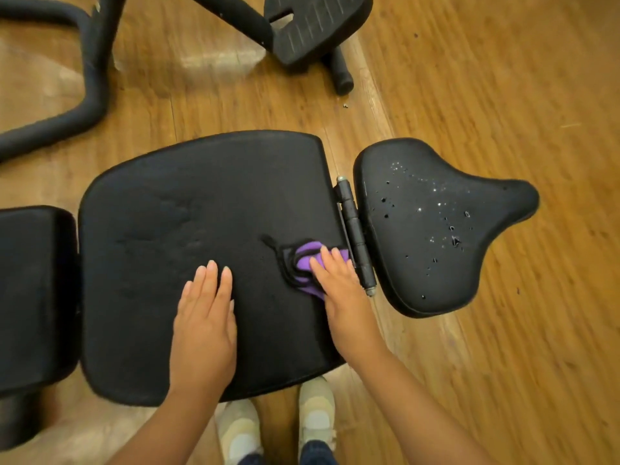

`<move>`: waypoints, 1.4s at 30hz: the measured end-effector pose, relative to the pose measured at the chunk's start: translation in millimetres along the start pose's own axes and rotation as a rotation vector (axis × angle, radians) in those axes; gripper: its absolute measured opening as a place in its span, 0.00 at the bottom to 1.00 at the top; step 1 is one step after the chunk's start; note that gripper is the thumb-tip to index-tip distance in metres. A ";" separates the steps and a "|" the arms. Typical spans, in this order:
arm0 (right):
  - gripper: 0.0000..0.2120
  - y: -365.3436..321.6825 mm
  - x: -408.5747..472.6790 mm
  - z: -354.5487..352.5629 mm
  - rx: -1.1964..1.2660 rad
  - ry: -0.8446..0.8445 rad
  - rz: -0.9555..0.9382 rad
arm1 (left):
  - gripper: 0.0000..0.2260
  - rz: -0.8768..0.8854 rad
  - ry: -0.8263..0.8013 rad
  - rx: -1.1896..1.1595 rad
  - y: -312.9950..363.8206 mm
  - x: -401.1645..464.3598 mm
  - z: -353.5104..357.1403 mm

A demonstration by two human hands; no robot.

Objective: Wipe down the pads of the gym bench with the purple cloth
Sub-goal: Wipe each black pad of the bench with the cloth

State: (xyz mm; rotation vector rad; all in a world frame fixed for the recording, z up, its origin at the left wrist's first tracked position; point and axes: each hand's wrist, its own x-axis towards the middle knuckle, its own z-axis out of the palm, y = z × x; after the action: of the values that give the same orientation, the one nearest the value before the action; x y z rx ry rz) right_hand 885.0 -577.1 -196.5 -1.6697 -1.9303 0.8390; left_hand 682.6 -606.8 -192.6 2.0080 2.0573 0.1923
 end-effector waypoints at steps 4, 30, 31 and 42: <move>0.22 -4.9 75.3 2.2 -0.005 -0.037 -0.077 | 0.23 -0.009 -0.003 -0.008 0.1 -1.0 -1.5; 0.18 -17.7 -101.1 25.9 -0.377 0.041 -0.181 | 0.20 0.003 -0.036 0.067 -0.1 0.7 -6.5; 0.19 -19.1 -103.5 26.0 -0.394 0.059 -0.176 | 0.20 0.003 -0.039 0.084 0.8 1.4 -6.6; 0.15 -6.3 -74.3 -12.5 -0.457 0.247 -0.206 | 0.19 0.137 0.082 -0.146 77.3 29.3 -13.1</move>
State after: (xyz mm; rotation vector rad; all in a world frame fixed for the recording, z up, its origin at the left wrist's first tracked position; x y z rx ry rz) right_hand 901.3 -648.9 -179.3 -1.6772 -2.1722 0.1064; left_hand 753.0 -573.7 -161.7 2.0829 1.8918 0.4453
